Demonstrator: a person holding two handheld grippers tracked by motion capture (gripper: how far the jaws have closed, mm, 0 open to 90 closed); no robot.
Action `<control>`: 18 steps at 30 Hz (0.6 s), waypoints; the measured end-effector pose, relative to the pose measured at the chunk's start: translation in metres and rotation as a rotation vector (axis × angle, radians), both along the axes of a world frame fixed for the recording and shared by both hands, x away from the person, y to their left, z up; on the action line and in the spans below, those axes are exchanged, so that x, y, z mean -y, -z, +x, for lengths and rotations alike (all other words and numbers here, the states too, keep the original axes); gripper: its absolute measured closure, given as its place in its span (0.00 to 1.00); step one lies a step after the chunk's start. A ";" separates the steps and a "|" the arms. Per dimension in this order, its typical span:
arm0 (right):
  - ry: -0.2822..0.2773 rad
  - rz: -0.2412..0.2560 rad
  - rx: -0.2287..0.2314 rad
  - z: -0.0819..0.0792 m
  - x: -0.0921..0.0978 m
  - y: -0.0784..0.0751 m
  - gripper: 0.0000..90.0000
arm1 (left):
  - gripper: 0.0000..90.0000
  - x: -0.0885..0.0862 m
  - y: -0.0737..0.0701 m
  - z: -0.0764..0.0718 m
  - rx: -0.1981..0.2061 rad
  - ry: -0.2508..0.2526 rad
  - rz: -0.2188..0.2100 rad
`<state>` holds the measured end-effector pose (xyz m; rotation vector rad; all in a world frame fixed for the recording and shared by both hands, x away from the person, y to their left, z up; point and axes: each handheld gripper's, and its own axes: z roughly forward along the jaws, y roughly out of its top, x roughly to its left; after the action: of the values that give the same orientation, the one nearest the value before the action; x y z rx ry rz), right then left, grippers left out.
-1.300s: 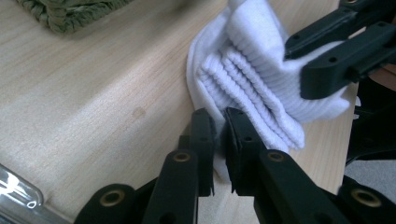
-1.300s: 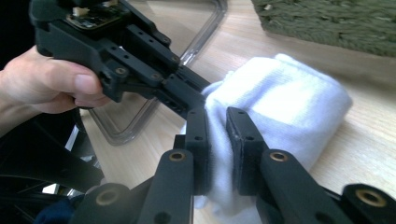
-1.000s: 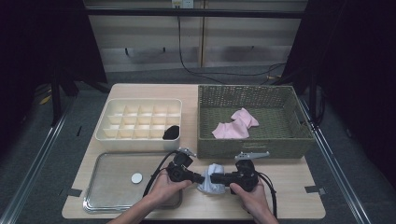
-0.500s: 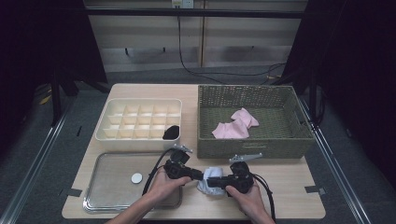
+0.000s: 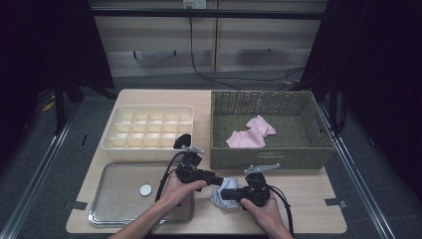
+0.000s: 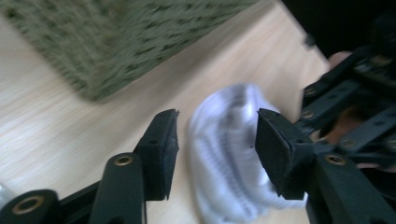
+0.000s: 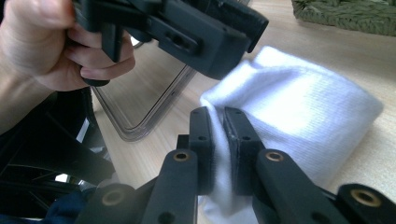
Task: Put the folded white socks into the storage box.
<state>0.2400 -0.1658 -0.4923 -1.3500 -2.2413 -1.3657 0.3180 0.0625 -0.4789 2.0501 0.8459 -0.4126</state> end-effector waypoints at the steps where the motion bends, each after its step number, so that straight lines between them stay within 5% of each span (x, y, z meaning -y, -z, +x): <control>1: -0.001 0.002 0.002 0.000 0.000 0.000 0.91 | 0.52 0.002 -0.001 -0.002 0.013 0.006 0.017; 4: 0.000 -0.003 0.003 -0.001 0.000 0.000 0.90 | 0.55 0.005 0.004 -0.001 -0.044 0.003 0.044; 5: 0.001 -0.002 0.004 -0.001 -0.001 0.000 0.89 | 0.66 0.006 0.006 -0.001 -0.063 0.015 0.045; 10: 0.002 -0.017 0.010 -0.006 0.000 -0.006 0.81 | 0.89 0.008 0.005 -0.005 0.014 0.022 0.064; 18: -0.024 0.000 0.007 -0.022 0.003 -0.010 0.88 | 0.92 0.007 0.007 -0.005 0.017 -0.009 0.095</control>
<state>0.2179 -0.1685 -0.4824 -1.3168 -2.2544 -1.3644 0.3132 0.0556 -0.4862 2.1328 0.8792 -0.3553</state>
